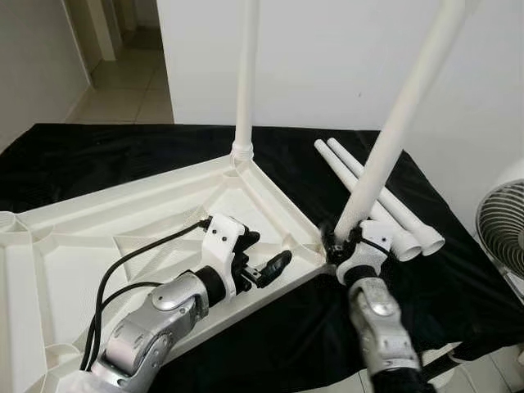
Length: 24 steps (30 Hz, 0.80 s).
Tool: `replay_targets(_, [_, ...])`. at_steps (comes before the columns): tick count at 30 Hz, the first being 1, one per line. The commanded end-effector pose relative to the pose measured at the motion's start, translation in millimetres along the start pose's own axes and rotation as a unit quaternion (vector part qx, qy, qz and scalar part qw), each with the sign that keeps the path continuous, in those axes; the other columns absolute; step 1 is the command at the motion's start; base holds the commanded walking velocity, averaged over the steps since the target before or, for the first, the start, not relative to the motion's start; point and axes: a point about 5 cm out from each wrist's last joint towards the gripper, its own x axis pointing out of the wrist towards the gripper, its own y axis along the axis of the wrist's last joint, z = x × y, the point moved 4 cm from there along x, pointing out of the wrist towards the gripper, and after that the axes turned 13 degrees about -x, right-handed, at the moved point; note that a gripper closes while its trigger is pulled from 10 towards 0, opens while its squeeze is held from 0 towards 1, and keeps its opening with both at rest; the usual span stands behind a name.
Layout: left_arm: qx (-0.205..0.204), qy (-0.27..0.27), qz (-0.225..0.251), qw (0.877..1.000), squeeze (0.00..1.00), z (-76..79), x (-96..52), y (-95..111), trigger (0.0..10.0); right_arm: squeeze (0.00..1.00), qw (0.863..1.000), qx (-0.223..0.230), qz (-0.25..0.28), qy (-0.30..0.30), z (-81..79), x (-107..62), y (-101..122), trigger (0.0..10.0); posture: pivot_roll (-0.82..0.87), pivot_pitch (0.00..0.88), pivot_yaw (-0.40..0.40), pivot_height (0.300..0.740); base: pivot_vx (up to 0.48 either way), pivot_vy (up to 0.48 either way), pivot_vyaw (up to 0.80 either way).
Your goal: Building children table
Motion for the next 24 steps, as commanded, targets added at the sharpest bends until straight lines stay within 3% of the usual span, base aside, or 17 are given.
replay_targets(1, [-0.001,-0.042,-0.011,0.999,0.00,10.4,-0.8,-2.7,10.0,0.00,0.997,-0.010,-0.073,-0.038,7.3,-11.7,-30.0,0.0,0.03,0.040,-0.031,0.740,0.000,0.000,0.00])
replay_targets(11, [-0.001,-0.045,-0.008,0.999,0.00,10.8,0.8,-1.5,10.0,0.00,0.995,-0.027,-0.079,-0.050,4.1,-13.2,-24.5,0.0,0.03,0.023,-0.035,0.740,0.000,0.000,0.00])
replay_targets(12, [-0.001,-0.045,-0.007,0.999,0.00,10.7,0.9,-1.2,10.0,0.00,0.995,-0.032,-0.078,-0.050,3.5,-12.9,-23.3,8.2,0.03,0.023,-0.035,0.740,0.000,0.000,0.00])
replay_targets(14, [-0.001,-0.045,-0.007,0.999,0.00,10.7,0.9,-1.2,10.0,0.00,0.995,-0.032,-0.078,-0.050,3.5,-12.9,-23.3,8.2,0.03,0.023,-0.035,0.740,0.000,0.000,0.00])
replay_targets(15, [-0.001,-0.045,-0.007,0.999,0.00,10.7,1.0,-1.1,10.0,0.00,0.995,-0.037,-0.076,-0.047,2.6,-12.2,-22.0,10.0,0.03,0.023,-0.035,0.740,0.000,0.000,0.00])
replay_targets(20, [0.000,-0.047,-0.007,0.999,0.00,11.3,1.7,-1.4,10.0,0.04,0.996,-0.040,-0.072,-0.030,-1.5,-11.0,-20.5,10.0,0.02,0.019,-0.034,0.740,0.000,0.000,0.00])
replay_targets(21, [0.000,-0.047,-0.007,0.999,0.00,11.6,2.0,-1.3,10.0,1.00,0.997,-0.038,-0.067,-0.022,-2.9,-11.1,-19.0,10.0,0.02,0.021,-0.035,0.740,0.000,0.000,0.00])
replay_targets(24, [-0.002,-0.048,-0.005,0.999,0.00,12.1,2.3,-1.0,10.0,1.00,0.997,-0.035,-0.060,-0.017,-2.5,-12.0,-16.9,10.0,0.01,0.025,-0.036,0.740,0.000,0.000,0.00])
